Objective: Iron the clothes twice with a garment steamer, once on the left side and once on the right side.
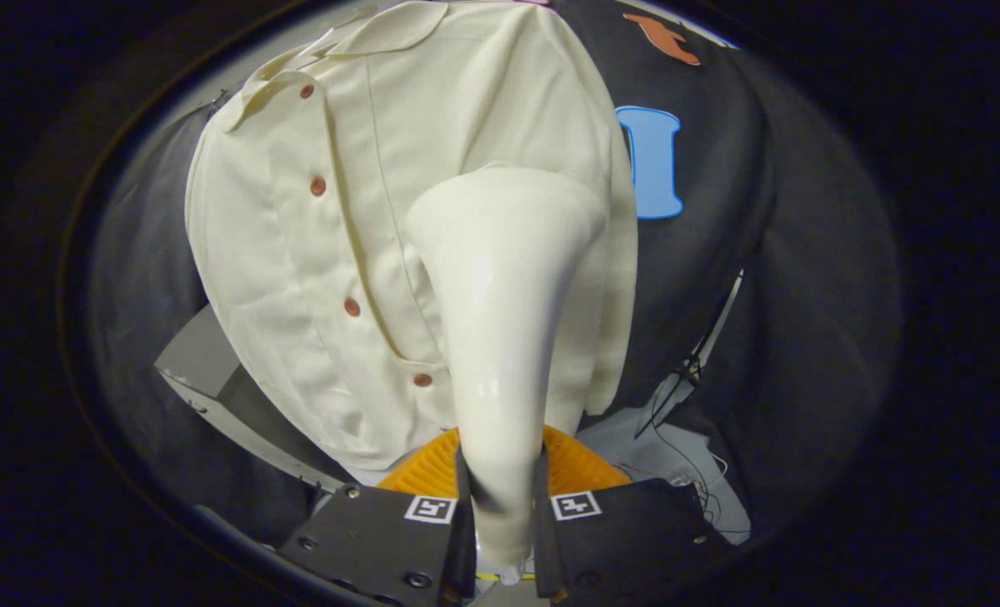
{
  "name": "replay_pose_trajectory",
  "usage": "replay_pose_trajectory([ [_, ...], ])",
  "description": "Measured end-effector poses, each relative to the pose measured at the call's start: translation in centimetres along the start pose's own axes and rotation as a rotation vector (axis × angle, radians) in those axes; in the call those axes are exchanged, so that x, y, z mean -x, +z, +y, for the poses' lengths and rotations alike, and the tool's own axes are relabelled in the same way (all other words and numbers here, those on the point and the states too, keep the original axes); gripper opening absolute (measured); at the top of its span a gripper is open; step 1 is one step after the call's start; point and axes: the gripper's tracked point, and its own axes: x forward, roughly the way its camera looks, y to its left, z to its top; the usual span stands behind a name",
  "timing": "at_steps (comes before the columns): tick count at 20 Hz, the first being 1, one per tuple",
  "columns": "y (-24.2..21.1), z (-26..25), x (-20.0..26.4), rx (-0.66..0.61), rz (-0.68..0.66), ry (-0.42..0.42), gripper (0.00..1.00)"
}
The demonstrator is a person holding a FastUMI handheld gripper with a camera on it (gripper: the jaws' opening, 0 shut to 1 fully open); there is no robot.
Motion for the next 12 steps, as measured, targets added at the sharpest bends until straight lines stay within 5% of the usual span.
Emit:
replay_pose_trajectory([
  [12,-10.7,-0.9,-5.0,-0.064,0.151,-0.003,0.27],
])
